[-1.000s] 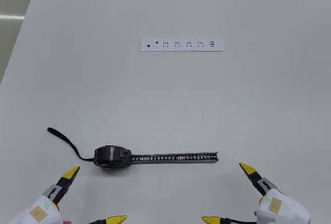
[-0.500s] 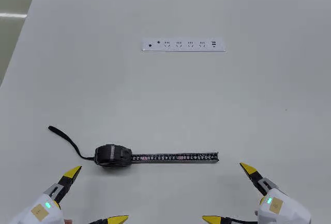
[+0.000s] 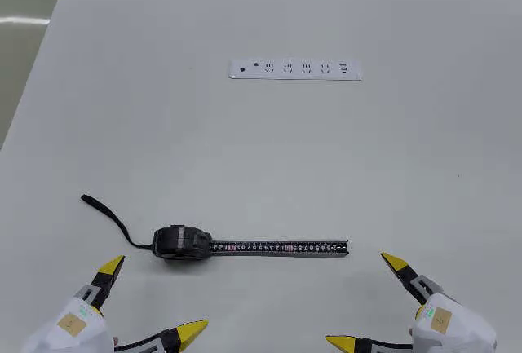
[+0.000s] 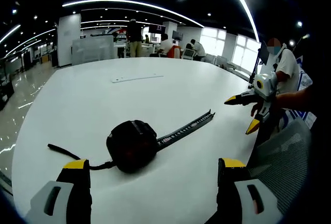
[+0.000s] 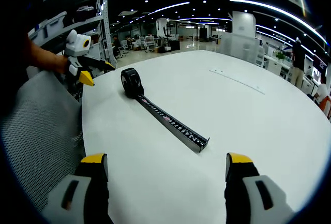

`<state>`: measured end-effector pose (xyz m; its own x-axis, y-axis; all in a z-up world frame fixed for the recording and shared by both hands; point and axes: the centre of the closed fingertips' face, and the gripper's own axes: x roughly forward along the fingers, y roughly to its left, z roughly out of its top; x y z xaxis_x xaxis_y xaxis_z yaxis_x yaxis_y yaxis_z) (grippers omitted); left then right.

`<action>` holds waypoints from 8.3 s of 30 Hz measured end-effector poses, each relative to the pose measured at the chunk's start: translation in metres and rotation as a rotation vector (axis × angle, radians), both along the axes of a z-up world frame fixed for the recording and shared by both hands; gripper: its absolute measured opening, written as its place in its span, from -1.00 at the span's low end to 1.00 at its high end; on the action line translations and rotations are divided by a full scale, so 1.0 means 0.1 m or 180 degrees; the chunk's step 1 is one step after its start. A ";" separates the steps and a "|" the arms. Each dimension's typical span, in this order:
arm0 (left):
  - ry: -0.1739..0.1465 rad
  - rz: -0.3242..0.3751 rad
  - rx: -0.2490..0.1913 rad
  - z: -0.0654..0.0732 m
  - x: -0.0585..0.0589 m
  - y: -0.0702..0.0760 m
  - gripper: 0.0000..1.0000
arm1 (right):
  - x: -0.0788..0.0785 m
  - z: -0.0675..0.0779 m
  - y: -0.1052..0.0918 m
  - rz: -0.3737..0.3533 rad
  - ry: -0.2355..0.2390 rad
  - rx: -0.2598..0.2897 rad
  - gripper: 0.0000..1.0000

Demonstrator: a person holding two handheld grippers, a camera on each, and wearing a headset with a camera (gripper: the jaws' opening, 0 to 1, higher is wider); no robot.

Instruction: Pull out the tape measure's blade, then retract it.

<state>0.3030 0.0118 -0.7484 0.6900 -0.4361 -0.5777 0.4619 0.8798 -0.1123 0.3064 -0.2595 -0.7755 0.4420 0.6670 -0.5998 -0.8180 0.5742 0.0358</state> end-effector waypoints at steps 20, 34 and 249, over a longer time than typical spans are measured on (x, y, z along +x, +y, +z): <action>-0.0108 0.0542 0.0189 -0.03 0.22 -0.08 1.00 | 0.18 -0.12 -0.05 0.0526 -0.0184 -0.0066 0.47; -0.0116 0.1054 0.0207 -0.14 0.33 -0.05 0.99 | 0.37 -0.18 -0.10 0.0852 -0.0280 -0.0246 0.13; 0.0253 0.1829 -0.0073 -0.62 0.69 0.11 0.30 | 0.63 -0.45 1.10 0.1750 -0.0117 -0.0485 -0.77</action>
